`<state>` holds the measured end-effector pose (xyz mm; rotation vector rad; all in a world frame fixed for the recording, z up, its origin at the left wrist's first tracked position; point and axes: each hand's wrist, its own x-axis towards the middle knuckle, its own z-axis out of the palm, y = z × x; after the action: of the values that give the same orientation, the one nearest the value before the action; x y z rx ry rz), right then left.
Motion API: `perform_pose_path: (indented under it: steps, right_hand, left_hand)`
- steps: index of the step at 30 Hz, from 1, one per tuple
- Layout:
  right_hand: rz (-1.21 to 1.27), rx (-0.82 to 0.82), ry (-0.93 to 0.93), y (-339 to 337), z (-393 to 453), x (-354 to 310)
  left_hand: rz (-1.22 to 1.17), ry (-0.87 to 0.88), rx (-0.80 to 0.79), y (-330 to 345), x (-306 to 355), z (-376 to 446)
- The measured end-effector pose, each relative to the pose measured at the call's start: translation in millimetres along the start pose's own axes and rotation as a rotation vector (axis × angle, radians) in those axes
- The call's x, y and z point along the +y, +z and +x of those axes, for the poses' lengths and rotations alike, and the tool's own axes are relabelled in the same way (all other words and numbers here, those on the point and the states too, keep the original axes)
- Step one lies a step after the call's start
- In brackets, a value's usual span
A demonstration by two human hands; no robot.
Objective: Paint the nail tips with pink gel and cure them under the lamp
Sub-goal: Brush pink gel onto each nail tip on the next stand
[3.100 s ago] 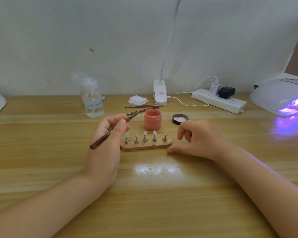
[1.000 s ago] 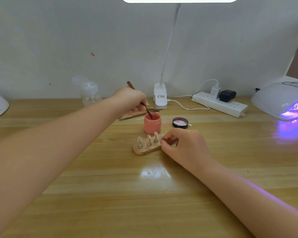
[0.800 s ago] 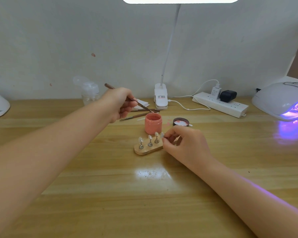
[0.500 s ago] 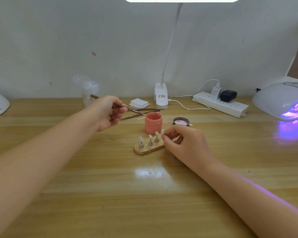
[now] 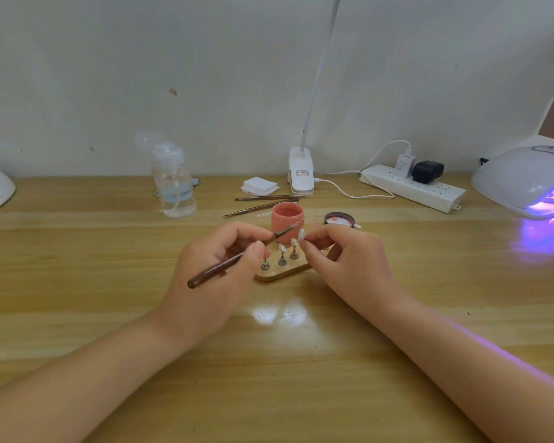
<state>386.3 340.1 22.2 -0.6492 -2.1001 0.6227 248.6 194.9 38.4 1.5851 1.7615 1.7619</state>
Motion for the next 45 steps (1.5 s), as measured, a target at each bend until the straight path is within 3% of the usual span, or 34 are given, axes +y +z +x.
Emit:
perform_pose_path:
  steps: [9,32,45]
  right_hand:
    - [-0.011,0.015,-0.014,-1.0,-0.2,-1.7]
    - [0.06,0.007,-0.009,0.1,-0.4,1.6]
    - [0.08,0.019,-0.012,-1.3,0.4,0.9]
  left_hand:
    - [0.15,0.168,-0.031,3.6,0.7,-3.8]
    - [0.132,0.107,-0.034,3.4,3.4,-6.7]
    - [0.211,0.201,-0.039,-3.9,1.5,-5.1]
